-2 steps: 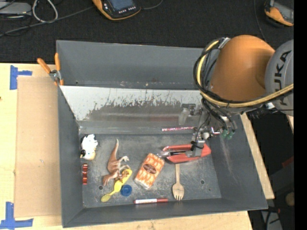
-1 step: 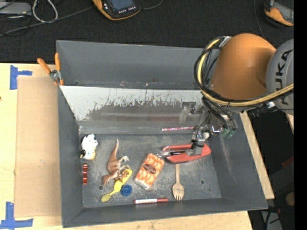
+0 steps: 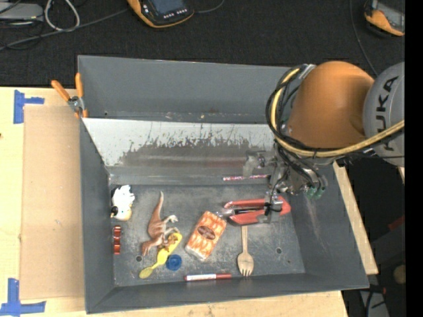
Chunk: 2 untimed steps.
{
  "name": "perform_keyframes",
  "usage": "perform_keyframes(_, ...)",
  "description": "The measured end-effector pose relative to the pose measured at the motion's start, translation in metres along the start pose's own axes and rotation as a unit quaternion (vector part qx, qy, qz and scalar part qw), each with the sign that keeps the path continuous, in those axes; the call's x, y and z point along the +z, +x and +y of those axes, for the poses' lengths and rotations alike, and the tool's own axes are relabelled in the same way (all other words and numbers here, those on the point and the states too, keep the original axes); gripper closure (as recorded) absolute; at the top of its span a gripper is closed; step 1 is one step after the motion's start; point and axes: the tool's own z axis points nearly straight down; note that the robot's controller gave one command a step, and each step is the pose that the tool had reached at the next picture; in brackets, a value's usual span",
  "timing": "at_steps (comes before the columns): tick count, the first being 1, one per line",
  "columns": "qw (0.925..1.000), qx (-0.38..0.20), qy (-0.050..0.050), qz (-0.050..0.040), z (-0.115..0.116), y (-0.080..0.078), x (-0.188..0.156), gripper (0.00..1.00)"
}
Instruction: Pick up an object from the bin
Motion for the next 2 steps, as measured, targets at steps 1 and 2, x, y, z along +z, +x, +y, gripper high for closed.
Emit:
perform_keyframes(1,0.9998,0.022,0.000,0.0032,-0.004,0.003,0.064,0.00)
perform_keyframes(2,0.9993,0.038,0.000,0.0049,0.010,0.028,0.105,0.00)
